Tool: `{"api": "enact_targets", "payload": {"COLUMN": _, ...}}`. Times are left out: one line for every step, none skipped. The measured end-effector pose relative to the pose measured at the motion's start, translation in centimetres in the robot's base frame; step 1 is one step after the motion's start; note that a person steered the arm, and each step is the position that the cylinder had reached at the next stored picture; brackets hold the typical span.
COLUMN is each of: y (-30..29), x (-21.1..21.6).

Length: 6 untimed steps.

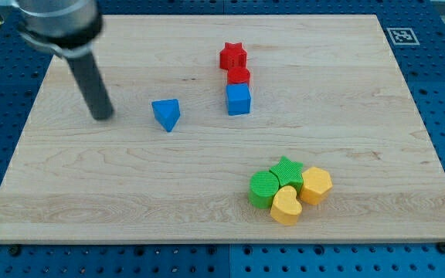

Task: Move your arm towards the triangle

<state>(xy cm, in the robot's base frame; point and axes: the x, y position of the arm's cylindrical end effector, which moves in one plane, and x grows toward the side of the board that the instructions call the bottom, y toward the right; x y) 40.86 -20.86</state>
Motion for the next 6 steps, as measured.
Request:
{"api": "enact_targets", "payload": {"y": 1.4, "x": -5.0}}
{"api": "enact_targets", "payload": {"y": 2.5, "x": -5.2}}
{"api": "enact_targets", "payload": {"y": 2.5, "x": -5.2}}
{"api": "enact_targets", "payload": {"y": 3.1, "x": -4.1}}
{"api": "enact_targets", "payload": {"y": 4.1, "x": -3.3}}
{"api": "enact_targets", "payload": {"y": 5.7, "x": -1.8}}
